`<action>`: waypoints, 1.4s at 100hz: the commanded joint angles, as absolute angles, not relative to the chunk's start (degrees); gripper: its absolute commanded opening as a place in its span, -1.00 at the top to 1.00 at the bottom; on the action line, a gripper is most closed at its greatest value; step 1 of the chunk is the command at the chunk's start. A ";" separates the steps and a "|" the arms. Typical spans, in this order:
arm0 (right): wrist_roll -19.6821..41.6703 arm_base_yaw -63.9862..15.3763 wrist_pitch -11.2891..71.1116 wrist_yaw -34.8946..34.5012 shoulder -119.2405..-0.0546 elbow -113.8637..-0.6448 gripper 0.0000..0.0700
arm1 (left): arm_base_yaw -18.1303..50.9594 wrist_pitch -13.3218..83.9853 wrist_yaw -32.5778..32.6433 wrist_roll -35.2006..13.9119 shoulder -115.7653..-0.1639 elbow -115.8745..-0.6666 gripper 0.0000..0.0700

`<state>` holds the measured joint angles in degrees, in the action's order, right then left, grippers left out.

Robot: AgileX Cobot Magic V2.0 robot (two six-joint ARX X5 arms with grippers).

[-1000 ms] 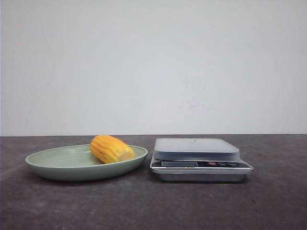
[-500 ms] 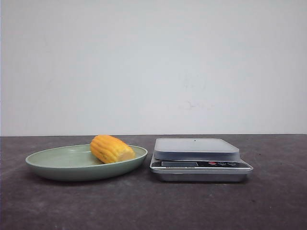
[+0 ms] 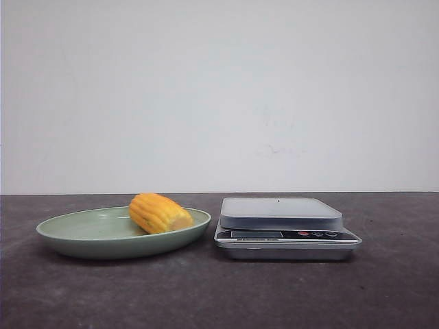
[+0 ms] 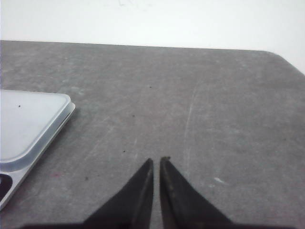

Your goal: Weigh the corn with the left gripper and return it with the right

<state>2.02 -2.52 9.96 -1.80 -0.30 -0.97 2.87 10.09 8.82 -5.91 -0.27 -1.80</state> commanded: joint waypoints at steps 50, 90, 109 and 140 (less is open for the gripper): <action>8.25 -2.55 9.89 -3.03 -0.23 -0.73 0.97 | 2.81 8.95 9.17 -5.56 -0.19 -0.86 0.96; 24.64 -2.55 12.08 -3.05 -6.33 -13.82 1.00 | 3.03 6.83 4.27 -20.91 -6.66 -13.89 0.96; 19.35 -2.55 15.14 -5.04 -18.72 -28.34 1.00 | 3.03 9.85 2.57 -20.10 -22.17 -30.83 0.95; 16.10 -3.75 15.53 -9.61 -30.35 -42.24 -0.20 | 3.49 17.43 -8.67 -20.01 -40.03 -48.42 -0.53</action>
<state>17.91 -3.40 15.51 -9.26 -29.10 -40.38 3.01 15.86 -7.44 -20.14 -38.04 -46.19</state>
